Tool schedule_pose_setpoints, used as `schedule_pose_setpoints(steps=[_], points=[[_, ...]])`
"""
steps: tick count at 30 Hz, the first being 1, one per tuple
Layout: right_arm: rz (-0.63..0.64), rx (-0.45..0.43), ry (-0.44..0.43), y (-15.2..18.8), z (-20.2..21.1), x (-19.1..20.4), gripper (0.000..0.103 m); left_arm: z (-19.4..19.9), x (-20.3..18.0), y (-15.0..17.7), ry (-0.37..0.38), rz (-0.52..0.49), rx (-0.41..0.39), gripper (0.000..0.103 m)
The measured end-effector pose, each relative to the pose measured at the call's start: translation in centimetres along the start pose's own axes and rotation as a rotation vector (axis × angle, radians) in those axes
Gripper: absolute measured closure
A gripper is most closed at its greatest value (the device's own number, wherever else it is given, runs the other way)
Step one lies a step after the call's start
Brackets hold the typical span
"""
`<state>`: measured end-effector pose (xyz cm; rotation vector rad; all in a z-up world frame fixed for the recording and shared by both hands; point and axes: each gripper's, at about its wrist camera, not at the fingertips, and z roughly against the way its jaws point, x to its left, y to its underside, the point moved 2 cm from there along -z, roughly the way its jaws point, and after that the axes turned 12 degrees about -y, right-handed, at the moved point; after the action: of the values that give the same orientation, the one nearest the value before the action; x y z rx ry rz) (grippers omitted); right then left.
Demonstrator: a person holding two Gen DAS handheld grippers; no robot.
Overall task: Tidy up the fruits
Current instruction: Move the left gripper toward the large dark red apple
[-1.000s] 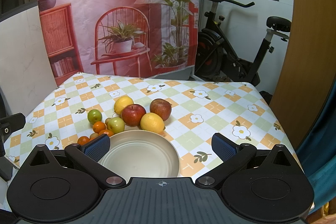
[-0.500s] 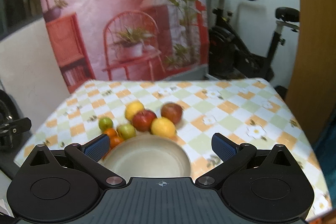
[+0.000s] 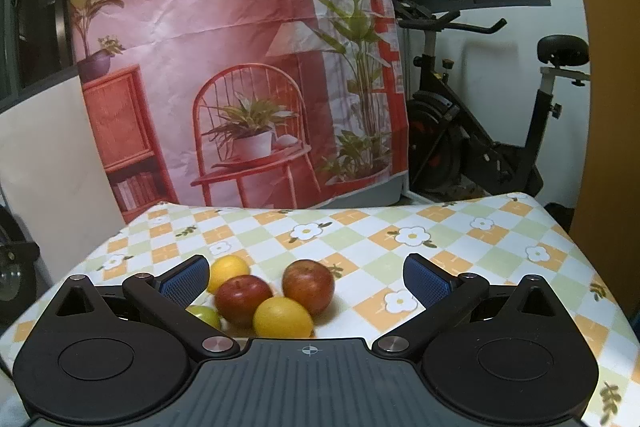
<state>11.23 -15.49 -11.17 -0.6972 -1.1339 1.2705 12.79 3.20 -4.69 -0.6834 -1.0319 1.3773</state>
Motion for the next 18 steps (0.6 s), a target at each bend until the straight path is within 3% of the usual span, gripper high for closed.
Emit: schedule_pose_setpoints(steps=[2,6,9,18], points=[[0.023,-0.004,0.001,0.3,-1.3,-0.4,0.0,-0.7,-0.3,0.0,0.018,0.022,-0.01,0.016],[0.025,0.056,-0.042,0.9,-3.8,-1.5,0.0,-2.8,-1.5,0.0,0.101,0.009,0.049,0.021],[0.027,0.098,-0.035,1.3,-5.4,-2.2,0.0,-3.9,-2.9,0.0,0.094,-0.04,0.049,0.021],[0.067,0.179,-0.012,2.6,-9.5,-3.6,0.0,-8.2,-5.3,0.5,0.122,-0.015,0.123,0.021]])
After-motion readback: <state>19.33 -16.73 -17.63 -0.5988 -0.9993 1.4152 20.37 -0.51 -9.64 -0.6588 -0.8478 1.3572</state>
